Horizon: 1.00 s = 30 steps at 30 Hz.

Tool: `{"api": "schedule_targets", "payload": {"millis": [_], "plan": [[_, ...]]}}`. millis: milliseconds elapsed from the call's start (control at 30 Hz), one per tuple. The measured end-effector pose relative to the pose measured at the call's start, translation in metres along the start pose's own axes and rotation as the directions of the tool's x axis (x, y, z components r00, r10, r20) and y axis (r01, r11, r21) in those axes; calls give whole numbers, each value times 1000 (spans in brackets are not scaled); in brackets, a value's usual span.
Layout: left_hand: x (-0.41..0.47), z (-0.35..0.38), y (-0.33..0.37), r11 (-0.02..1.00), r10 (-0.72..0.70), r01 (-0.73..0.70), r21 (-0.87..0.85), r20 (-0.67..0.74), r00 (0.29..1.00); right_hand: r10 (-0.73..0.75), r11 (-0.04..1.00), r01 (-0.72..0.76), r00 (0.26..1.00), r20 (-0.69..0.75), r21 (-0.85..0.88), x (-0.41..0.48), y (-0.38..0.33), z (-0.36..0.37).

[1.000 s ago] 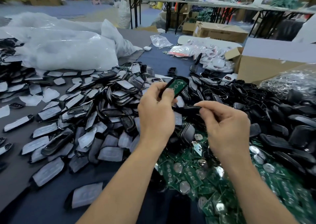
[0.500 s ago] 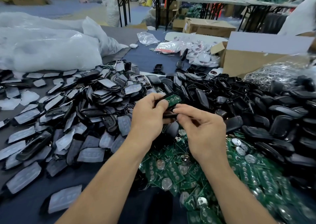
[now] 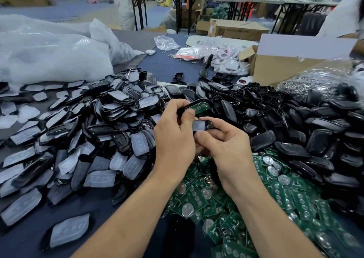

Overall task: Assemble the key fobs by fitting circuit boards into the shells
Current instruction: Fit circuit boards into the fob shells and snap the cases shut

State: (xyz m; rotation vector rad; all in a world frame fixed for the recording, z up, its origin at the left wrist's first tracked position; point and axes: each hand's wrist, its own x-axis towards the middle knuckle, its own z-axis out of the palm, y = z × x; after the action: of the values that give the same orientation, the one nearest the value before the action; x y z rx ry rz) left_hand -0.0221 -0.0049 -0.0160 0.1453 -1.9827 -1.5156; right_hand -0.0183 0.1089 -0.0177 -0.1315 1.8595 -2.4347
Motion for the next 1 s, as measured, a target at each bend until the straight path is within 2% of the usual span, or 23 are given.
{"api": "schedule_targets", "payload": {"millis": [133,233,300,467,600,700,767,800,867,933,1000], "plan": [[2,0,-2,981,-144,137,-139,-41,989,128,975,-129,992,15,183,3,-11,-9],[8,-7,-3,952,-225,204,-228,-69,972,265,897,-276,961,79,346,4,-18,-15],[10,-10,-3,933,-261,238,-272,-54,964,302,855,-321,947,111,407,5,-20,-17],[11,-8,-2,843,-357,388,-373,153,922,242,895,-278,960,144,350,8,-18,-22],[12,-8,-2,801,-394,474,-366,274,877,215,920,-257,962,165,296,6,-16,-24],[13,-6,-6,872,-336,396,-288,236,912,157,966,-185,974,162,178,5,-14,-22],[13,-4,-8,907,-303,350,-235,213,929,51,999,-51,994,100,-4,3,-13,-21],[12,-4,-9,915,-302,345,-210,210,930,-47,989,52,998,40,-140,2,-13,-20],[11,-2,-11,926,-313,346,-154,203,928,-272,885,238,962,-29,-400,1,-11,-20],[11,-2,-12,934,-314,339,-112,199,929,-424,756,367,906,22,-542,-1,-11,-21],[11,-3,-12,937,-316,337,-88,194,929,-516,619,454,850,104,-641,-1,-11,-22]]}}
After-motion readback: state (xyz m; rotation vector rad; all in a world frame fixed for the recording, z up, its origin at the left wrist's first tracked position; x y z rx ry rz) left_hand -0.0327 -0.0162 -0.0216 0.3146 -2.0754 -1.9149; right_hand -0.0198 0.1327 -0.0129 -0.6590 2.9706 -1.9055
